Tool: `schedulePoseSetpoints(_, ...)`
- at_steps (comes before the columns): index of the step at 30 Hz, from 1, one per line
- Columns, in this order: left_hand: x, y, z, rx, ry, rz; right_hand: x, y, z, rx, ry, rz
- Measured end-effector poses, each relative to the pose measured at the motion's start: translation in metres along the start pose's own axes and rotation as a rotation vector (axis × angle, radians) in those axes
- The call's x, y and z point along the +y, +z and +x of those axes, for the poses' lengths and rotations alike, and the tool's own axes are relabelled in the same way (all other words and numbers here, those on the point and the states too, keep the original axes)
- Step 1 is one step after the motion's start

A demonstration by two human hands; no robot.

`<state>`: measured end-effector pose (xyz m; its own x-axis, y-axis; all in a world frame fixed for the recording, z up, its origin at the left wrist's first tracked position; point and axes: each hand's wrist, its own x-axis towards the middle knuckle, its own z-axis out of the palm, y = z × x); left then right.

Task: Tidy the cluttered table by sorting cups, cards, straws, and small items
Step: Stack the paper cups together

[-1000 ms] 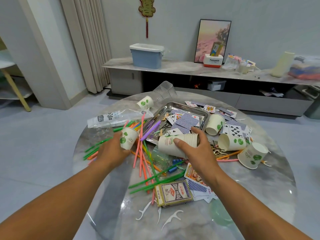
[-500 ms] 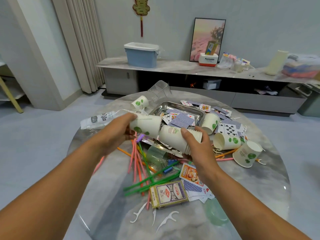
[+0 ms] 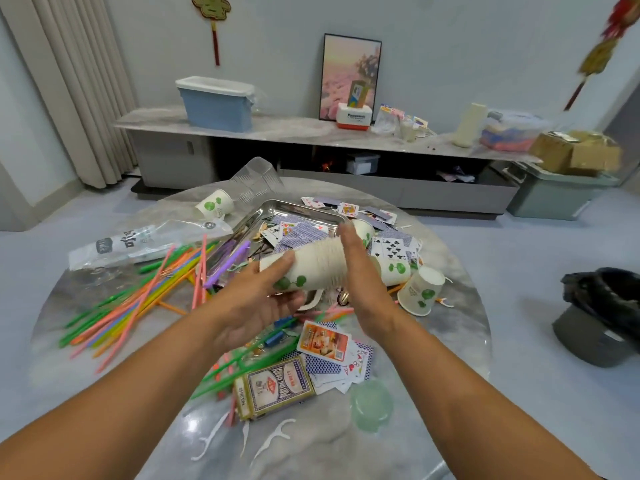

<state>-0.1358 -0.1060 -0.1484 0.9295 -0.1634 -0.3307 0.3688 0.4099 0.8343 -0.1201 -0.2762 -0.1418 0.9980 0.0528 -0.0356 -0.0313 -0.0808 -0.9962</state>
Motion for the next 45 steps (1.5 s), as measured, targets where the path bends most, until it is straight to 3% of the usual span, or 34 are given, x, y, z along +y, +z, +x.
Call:
schedulePoseSetpoints(2, -0.003, 0.01, 0.005, 0.041, -0.024, -0.083, -0.003, -0.03, 0.013, 0.179, -0.044, -0.136)
schedulePoseSetpoints(5, -0.004, 0.015, 0.007, 0.063, -0.06, -0.141, 0.014, -0.084, 0.029, 0.533, 0.022, -0.578)
schedulePoseSetpoints(7, -0.005, 0.015, 0.007, 0.067, -0.082, -0.164, 0.03, -0.112, 0.032, 0.59, 0.124, -0.723)
schedulePoseSetpoints(12, -0.006, 0.012, 0.008, 0.11, -0.083, -0.09, 0.066, -0.135, 0.035, 0.376, 0.26, -0.721)
schedulePoseSetpoints(16, -0.004, 0.007, 0.011, 0.161, -0.067, -0.046, 0.048, -0.126, 0.033, 0.402, 0.227, -0.708)
schedulePoseSetpoints(19, -0.003, 0.005, 0.011, 0.198, -0.051, -0.065, 0.016, -0.111, 0.032, 0.436, 0.185, -0.372)
schedulePoseSetpoints(22, -0.002, 0.002, 0.012, 0.234, -0.042, -0.085, -0.009, -0.088, 0.024, 0.303, 0.29, 0.042)
schedulePoseSetpoints(26, -0.001, -0.002, 0.012, 0.293, -0.031, -0.099, -0.015, -0.058, 0.011, 0.051, 0.383, 0.198)
schedulePoseSetpoints(28, 0.0, -0.003, 0.013, 0.32, -0.021, -0.099, -0.009, -0.045, 0.011, 0.008, 0.397, 0.263)
schedulePoseSetpoints(37, -0.001, -0.003, 0.013, 0.303, 0.005, -0.084, 0.002, -0.024, 0.023, 0.068, 0.506, 0.278)
schedulePoseSetpoints(45, 0.003, -0.003, 0.012, 0.197, 0.129, 0.164, 0.009, -0.025, 0.03, 0.061, 0.718, 0.293)
